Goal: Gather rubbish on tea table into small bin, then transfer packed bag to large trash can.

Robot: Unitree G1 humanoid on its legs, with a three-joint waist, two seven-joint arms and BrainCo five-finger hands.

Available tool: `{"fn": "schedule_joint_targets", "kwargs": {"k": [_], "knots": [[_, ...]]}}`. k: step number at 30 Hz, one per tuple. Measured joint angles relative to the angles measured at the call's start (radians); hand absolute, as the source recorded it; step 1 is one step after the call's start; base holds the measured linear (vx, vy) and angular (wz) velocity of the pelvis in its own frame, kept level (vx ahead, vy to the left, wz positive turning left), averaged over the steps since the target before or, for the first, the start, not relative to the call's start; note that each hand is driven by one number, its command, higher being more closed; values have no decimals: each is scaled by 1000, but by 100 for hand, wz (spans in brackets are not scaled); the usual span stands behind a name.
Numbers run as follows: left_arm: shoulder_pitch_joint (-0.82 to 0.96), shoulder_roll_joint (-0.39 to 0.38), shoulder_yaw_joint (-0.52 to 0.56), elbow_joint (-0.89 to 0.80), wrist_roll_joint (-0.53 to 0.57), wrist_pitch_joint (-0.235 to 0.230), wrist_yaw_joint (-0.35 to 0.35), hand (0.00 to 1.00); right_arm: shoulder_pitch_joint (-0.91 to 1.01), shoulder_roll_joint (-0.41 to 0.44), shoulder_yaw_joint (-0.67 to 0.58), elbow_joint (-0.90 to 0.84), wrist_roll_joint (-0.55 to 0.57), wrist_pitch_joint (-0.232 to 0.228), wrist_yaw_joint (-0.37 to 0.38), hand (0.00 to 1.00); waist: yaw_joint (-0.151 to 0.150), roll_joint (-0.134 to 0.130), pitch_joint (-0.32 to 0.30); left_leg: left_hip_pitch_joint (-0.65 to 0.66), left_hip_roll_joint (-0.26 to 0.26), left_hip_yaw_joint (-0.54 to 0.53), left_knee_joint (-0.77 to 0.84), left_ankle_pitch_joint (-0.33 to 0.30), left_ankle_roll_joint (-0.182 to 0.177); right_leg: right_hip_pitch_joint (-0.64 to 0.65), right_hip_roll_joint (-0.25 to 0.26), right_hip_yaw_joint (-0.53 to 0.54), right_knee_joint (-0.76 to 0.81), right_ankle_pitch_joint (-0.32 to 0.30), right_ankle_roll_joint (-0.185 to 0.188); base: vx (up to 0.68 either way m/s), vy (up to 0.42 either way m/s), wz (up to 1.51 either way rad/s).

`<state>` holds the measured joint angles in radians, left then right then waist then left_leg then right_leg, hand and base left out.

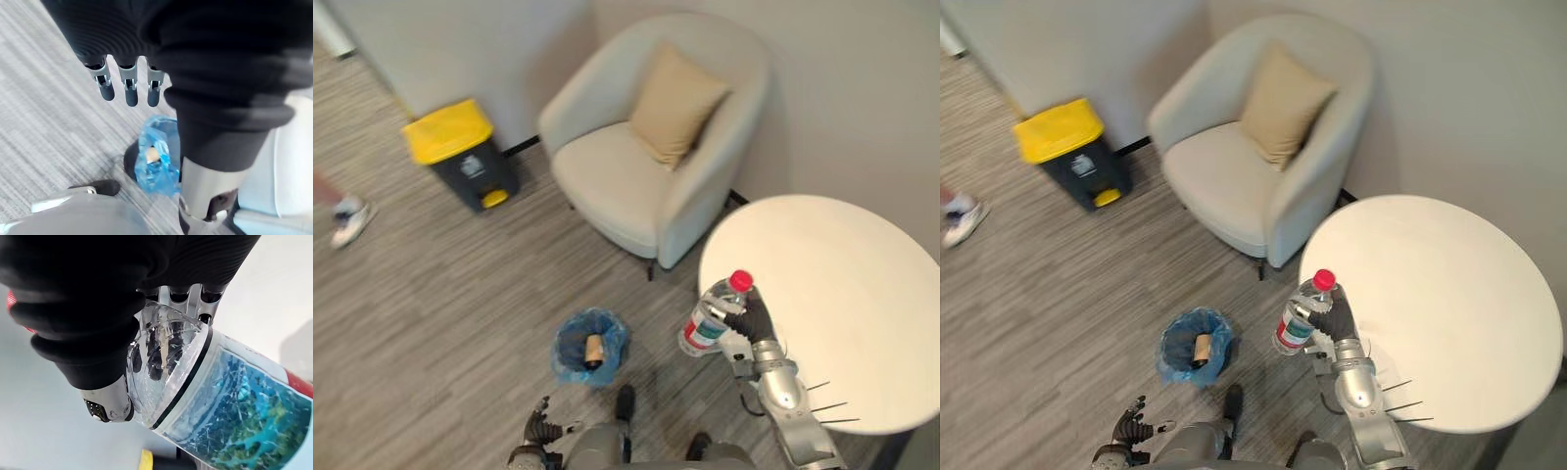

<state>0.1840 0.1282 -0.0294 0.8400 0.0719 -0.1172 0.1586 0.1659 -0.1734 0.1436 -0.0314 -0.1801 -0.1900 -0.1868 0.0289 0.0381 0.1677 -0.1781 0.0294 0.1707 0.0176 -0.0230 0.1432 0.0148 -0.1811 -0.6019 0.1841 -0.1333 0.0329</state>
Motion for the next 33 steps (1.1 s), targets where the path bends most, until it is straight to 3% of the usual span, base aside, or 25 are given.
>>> {"fn": "schedule_joint_targets", "kwargs": {"k": [1,3,4,5,6,9,10,11,12,13,16,19,21,22,24,27,33], "knots": [[-12,-2,0,5,1,0,2,0,-20,-1,-8,8,-17,1,-15,100,-1,1,3,-35,40,143,106,-1,0,-1,-30,-53,23,-1,-1,-49,81,135],[-6,-2,-11,14,2,1,5,0,-22,5,-27,12,-24,4,-33,100,-15,11,-3,-18,98,307,248,-6,2,20,-68,-116,59,-19,15,0,82,111],[-2,-4,-25,23,9,3,9,0,-21,-1,-36,16,-23,3,-45,100,-23,31,-15,6,117,347,268,-24,-43,36,-72,-146,71,-27,31,26,108,101],[-3,-8,-44,33,14,3,12,0,-26,-9,-52,26,-23,3,-54,100,-22,48,-24,21,118,331,233,-41,-105,36,-69,-158,85,-31,37,27,140,78],[-17,0,-49,43,20,4,16,0,-53,-5,-63,74,-23,6,-61,100,-18,43,-24,29,99,318,214,-35,-117,34,-89,-161,112,-34,46,8,126,40],[-12,29,-46,43,20,4,18,0,-87,10,-56,151,-23,21,-71,100,-13,-10,2,21,62,300,265,-87,-100,23,-158,-131,211,-68,74,-34,148,29],[-6,37,-43,46,19,4,18,0,-93,10,-46,164,-24,23,-69,100,-11,-24,13,17,51,296,296,-118,-105,4,-192,-102,273,-87,68,-68,168,17],[-8,40,-41,50,19,5,18,0,-93,10,-46,170,-23,26,-65,100,-17,-27,24,14,30,280,314,-135,-94,-71,-225,31,406,-88,-8,-70,200,39],[-8,43,-44,54,20,8,18,0,-88,9,-46,172,-23,29,-62,100,-30,-19,30,14,20,252,315,-143,-87,-127,-208,172,468,-109,-14,-33,163,66],[-7,42,-44,56,20,13,18,0,-88,8,-45,172,-23,33,-55,100,-44,-12,39,13,15,230,314,-143,-87,-170,-158,294,474,-133,22,-10,111,64],[-12,42,-41,56,20,12,18,0,-92,-12,-25,171,-22,33,-50,100,-45,-6,58,4,-3,198,311,-142,-88,-251,-90,422,418,-141,33,-5,47,45],[-31,43,-46,69,20,8,17,0,-95,-62,-7,168,-24,33,-36,100,-66,1,76,-25,-41,128,325,-131,-104,-308,-26,525,300,-101,65,23,-22,93],[-46,40,-45,75,19,0,18,0,-100,-90,-6,164,-24,32,-26,100,-75,13,96,-72,-56,93,390,-145,-92,-329,-28,536,317,-34,57,64,-110,97],[-64,32,-45,72,18,-7,18,0,-121,-117,1,173,-24,32,-22,100,-63,35,114,-109,-51,77,426,-155,-100,-354,-27,531,339,-28,59,34,-103,52],[-81,29,-40,74,15,-12,19,0,-193,-140,26,212,-22,32,-8,100,-60,52,147,-155,-44,63,442,-148,-109,-393,-24,517,357,-27,59,14,-121,23],[-124,31,-26,74,-2,-12,22,0,-298,-153,33,284,-22,33,-6,100,-61,55,211,-205,-28,46,470,-139,-123,-439,-17,498,396,-38,39,-17,-135,15],[-270,-1,-3,60,-64,-20,46,0,-459,-151,40,324,-23,44,-79,100,-39,60,256,-437,10,38,629,-154,-127,-660,-16,487,564,-74,3,-89,-96,13]]}}
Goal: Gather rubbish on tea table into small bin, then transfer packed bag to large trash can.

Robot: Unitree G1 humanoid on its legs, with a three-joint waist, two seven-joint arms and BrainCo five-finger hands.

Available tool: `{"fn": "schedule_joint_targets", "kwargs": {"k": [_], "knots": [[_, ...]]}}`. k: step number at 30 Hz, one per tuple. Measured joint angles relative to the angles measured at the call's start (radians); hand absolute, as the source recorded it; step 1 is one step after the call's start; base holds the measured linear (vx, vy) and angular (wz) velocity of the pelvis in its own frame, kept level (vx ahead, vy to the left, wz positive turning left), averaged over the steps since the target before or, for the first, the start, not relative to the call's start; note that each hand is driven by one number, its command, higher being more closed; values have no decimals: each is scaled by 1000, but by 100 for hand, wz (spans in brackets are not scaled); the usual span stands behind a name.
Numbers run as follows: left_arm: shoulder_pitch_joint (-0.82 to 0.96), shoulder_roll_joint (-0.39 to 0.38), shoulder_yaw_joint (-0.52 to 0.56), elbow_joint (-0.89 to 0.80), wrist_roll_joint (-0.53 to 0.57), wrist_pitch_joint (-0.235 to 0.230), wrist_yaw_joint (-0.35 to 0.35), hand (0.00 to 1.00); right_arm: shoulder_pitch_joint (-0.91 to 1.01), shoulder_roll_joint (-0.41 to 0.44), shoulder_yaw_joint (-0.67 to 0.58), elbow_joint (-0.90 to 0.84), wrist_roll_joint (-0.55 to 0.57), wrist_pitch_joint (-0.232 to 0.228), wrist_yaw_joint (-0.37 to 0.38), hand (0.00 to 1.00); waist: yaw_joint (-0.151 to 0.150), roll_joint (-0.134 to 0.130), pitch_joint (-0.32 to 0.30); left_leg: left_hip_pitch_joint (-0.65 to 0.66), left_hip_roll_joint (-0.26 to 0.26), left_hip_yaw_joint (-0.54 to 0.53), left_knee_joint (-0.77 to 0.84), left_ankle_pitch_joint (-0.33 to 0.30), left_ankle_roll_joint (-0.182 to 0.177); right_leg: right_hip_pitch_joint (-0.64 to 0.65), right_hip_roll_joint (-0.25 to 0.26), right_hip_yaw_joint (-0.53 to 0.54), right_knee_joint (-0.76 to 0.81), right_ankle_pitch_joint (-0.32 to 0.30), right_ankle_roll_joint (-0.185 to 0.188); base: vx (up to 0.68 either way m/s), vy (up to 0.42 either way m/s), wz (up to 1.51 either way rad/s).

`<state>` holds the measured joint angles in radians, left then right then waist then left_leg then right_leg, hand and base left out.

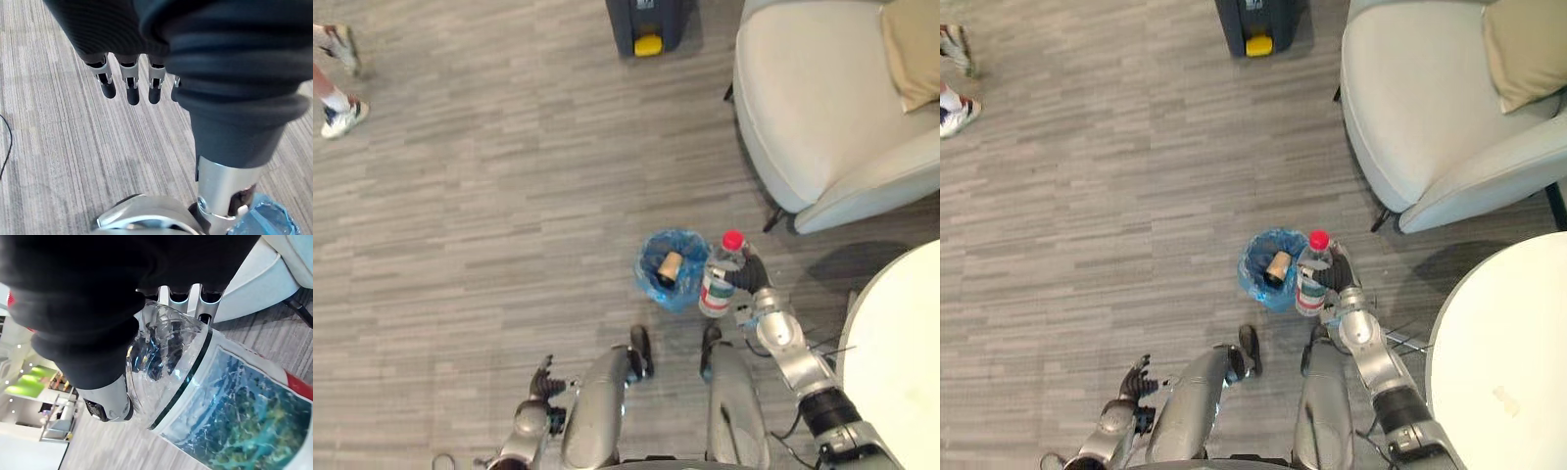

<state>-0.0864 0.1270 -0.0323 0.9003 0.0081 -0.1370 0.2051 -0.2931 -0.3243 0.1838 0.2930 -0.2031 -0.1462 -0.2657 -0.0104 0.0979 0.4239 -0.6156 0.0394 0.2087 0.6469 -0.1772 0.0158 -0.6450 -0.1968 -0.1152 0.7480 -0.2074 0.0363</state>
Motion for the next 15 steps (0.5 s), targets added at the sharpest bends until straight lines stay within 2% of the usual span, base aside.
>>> {"fn": "schedule_joint_targets", "kwargs": {"k": [4,6,9,10,15], "knots": [[-77,-21,50,-61,-39,-5,21,0,-119,25,-10,-14,-5,4,-77,100,4,6,39,-180,63,28,138,-35,17,-155,-14,-26,130,-42,-20,-235,-120,31],[-122,-50,82,-131,-48,-13,22,0,-195,19,-20,-76,-5,17,-114,100,28,5,67,-290,120,78,194,-34,17,-276,-22,-30,194,-58,-26,-185,-137,39],[-156,-55,112,-199,-75,-32,23,0,-292,6,-23,-85,-5,21,-135,100,41,6,109,-382,142,93,242,-33,18,-369,-38,-36,252,-64,-36,-145,-84,25],[-170,-56,126,-215,-82,-36,26,0,-324,-9,-22,-86,-3,21,-146,100,56,5,110,-433,152,93,266,-32,18,-419,-40,-36,275,-64,-36,-98,-28,5],[-201,-44,169,-262,-103,-47,39,0,-394,-40,-4,-80,9,26,-146,100,79,5,118,-563,165,89,339,-20,28,-541,-52,-35,346,-68,-37,-74,0,6]]}}
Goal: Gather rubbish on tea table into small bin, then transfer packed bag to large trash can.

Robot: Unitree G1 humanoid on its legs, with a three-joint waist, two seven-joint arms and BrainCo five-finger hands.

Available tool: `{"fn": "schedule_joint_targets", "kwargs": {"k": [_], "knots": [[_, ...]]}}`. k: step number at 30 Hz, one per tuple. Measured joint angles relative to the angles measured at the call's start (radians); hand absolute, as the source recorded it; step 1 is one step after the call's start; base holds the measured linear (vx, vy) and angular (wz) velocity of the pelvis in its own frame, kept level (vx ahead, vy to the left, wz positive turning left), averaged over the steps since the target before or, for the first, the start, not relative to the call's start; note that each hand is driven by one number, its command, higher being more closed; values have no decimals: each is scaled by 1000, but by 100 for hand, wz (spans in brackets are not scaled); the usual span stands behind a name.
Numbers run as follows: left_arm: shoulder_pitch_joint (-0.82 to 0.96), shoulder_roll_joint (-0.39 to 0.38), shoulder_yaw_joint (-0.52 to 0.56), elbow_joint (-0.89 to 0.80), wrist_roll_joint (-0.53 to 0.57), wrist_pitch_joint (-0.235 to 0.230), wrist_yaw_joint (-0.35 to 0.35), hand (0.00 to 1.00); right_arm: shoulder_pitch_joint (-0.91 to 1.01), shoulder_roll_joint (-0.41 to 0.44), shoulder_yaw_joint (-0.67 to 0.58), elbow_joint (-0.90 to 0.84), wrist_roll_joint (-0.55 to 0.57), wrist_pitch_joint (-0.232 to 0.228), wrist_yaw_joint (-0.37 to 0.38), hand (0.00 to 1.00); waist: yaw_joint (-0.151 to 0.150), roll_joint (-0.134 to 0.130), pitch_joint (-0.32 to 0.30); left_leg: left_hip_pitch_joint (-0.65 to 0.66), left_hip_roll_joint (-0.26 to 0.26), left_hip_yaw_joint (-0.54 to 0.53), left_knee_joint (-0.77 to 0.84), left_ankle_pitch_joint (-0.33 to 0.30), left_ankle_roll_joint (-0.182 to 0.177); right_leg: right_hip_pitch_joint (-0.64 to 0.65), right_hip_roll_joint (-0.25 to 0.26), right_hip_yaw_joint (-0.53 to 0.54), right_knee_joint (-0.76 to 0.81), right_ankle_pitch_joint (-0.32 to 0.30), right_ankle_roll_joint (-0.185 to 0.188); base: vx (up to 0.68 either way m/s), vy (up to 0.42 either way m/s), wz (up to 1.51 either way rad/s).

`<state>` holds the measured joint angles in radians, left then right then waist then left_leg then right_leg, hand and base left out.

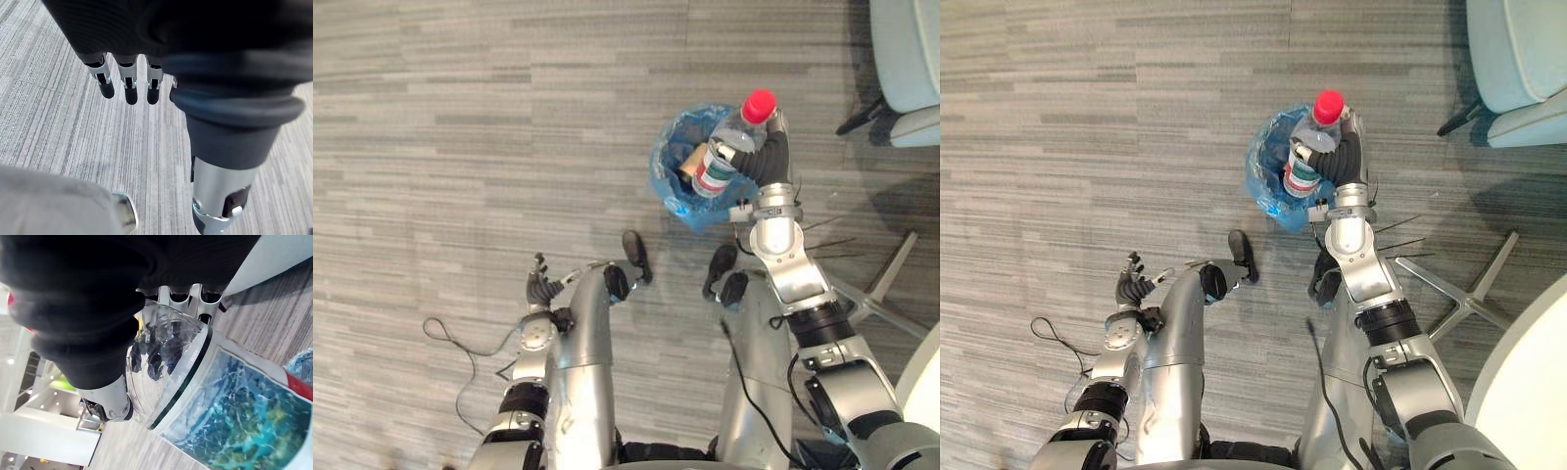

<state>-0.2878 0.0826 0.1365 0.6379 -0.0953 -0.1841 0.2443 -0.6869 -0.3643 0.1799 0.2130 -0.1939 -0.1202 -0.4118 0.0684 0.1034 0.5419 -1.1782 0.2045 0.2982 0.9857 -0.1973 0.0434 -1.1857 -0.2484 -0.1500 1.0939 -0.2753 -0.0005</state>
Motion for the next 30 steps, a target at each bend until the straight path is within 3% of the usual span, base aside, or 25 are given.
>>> {"fn": "schedule_joint_targets", "kwargs": {"k": [2,3,9,19,26,30], "knots": [[-14,5,6,0,-10,0,0,0,-25,-3,20,26,2,1,0,100,1,-1,0,-28,-1,-1,5,3,8,-26,-5,-1,7,0,0,-55,15,7],[-19,8,8,-5,-13,-1,0,0,-48,-4,28,58,6,4,2,0,1,-1,0,-42,-4,-1,6,7,14,-39,-11,-3,12,1,-1,-60,9,15],[-19,12,-12,-28,-21,-19,3,0,-105,-7,68,156,5,15,4,0,6,-1,0,-68,-14,-14,5,10,15,-52,-22,-16,13,0,0,-65,-3,8],[-19,14,-16,-28,-19,-19,12,0,-59,-13,45,160,-33,14,0,0,2,-8,2,-59,-13,-13,-13,16,10,-37,-23,-27,-8,2,3,-62,-9,1],[-17,18,-30,-7,-5,-17,8,0,67,-8,81,163,-195,11,24,0,-3,-30,3,11,-13,-8,-76,35,12,33,-8,-39,-73,15,9,-68,-26,-3],[-17,18,-47,4,2,-17,0,0,61,2,128,263,-292,16,59,0,-1,-32,3,33,-17,-2,-117,54,2,48,-2,-40,-105,33,0,-67,-38,-1]]}}
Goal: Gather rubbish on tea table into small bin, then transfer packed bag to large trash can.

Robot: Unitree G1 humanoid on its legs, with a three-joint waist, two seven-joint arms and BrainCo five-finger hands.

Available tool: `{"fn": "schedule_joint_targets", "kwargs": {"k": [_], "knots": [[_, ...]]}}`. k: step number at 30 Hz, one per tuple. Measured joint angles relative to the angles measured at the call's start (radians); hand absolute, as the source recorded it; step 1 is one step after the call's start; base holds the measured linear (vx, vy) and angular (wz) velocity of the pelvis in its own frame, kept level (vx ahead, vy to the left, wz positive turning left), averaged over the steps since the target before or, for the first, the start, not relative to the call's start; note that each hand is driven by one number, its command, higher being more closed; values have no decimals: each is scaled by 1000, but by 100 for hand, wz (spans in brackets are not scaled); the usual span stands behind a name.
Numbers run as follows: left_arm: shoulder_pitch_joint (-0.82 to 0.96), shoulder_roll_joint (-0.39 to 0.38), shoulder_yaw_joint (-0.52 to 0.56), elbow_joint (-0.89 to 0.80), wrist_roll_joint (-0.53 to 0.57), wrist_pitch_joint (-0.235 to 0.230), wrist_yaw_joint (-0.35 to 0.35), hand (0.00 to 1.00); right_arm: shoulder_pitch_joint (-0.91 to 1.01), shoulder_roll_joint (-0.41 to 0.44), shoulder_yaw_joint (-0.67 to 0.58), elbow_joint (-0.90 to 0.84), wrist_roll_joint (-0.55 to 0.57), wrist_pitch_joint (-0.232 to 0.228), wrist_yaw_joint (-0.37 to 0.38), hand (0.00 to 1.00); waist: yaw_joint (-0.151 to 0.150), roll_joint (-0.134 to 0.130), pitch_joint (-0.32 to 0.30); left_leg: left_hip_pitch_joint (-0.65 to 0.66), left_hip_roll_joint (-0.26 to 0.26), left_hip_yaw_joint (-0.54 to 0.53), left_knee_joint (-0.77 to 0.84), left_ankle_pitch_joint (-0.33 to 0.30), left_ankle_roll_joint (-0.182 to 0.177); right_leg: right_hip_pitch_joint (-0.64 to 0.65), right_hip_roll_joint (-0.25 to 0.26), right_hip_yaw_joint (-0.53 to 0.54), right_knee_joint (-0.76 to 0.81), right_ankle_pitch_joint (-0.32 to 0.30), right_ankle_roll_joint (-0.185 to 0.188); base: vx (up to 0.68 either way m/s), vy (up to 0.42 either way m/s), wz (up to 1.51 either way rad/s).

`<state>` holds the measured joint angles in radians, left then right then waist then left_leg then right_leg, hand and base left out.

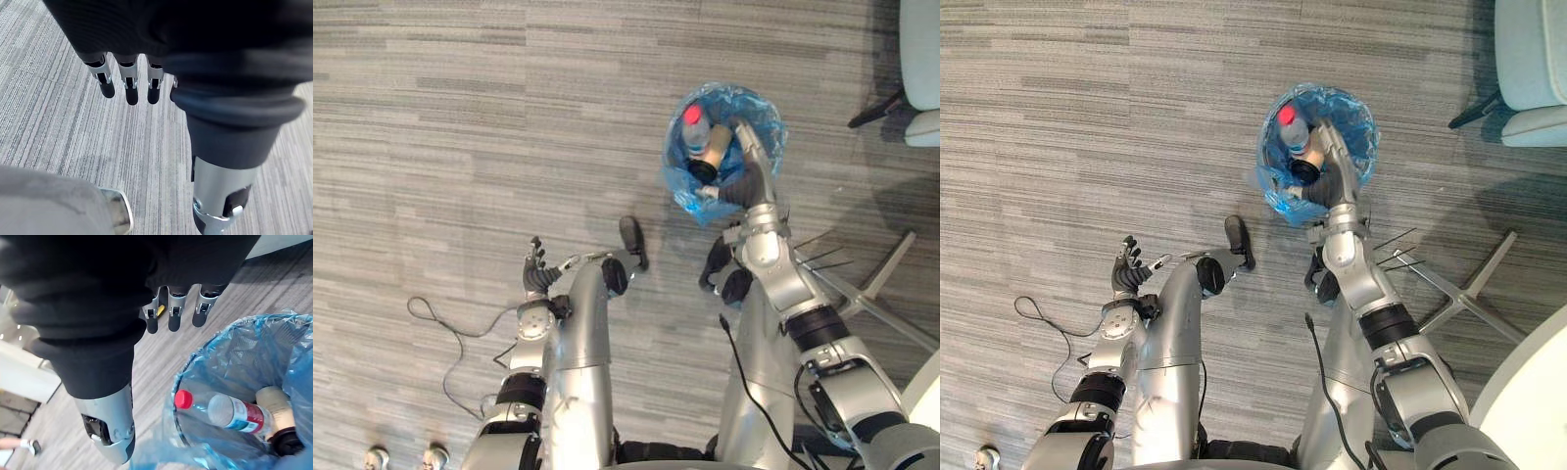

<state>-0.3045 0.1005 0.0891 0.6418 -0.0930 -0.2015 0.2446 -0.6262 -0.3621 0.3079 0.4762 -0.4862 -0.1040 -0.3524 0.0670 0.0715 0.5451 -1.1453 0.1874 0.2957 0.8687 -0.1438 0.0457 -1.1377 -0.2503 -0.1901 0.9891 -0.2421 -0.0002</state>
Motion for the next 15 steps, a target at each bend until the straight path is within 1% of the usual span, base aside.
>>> {"fn": "schedule_joint_targets", "kwargs": {"k": [1,3,5,7,10,11,12,15], "knots": [[-1,0,0,3,0,0,0,0,-5,6,10,33,-18,3,9,0,-1,0,0,1,-3,0,-7,7,6,0,-1,-1,-1,0,-1,-77,-52,5],[-6,-4,0,12,1,-1,0,0,-10,16,16,87,-37,6,18,0,-2,0,0,5,-12,-1,-21,17,5,-1,-6,-2,-2,1,-1,-78,-57,11],[-11,-9,1,19,1,-2,1,0,-17,29,16,138,-49,23,26,0,-1,0,0,7,-15,-3,-31,24,-4,-1,-8,-4,-4,1,-2,-70,-47,8],[-24,-9,1,37,2,-2,2,0,-30,42,14,192,-76,44,25,0,1,0,0,5,-16,-9,-36,29,-6,-1,-8,-8,-4,1,-2,-74,-40,4],[-30,-9,3,38,2,-2,8,0,-52,65,9,252,-81,58,23,0,-3,0,0,-3,-23,-15,-48,41,-5,-7,-11,-14,-7,1,-2,-70,-30,9],[-31,-12,3,34,1,-5,11,0,-65,70,1,279,-84,71,20,0,-2,0,0,-13,-31,-21,-55,47,-8,-17,-15,-15,-4,1,-2,-75,-29,19],[-33,-18,5,25,-3,-10,16,0,-84,73,-2,305,-89,81,20,100,1,0,0,-29,-33,-22,-58,51,-9,-35,-17,-16,2,1,-1,-77,-29,19],[-56,-29,31,17,-13,-16,21,0,-133,79,-24,346,-101,103,17,100,2,0,0,-76,-49,-25,-57,62,-11,-89,-36,-14,31,-4,-8,-83,-24,23]]}}
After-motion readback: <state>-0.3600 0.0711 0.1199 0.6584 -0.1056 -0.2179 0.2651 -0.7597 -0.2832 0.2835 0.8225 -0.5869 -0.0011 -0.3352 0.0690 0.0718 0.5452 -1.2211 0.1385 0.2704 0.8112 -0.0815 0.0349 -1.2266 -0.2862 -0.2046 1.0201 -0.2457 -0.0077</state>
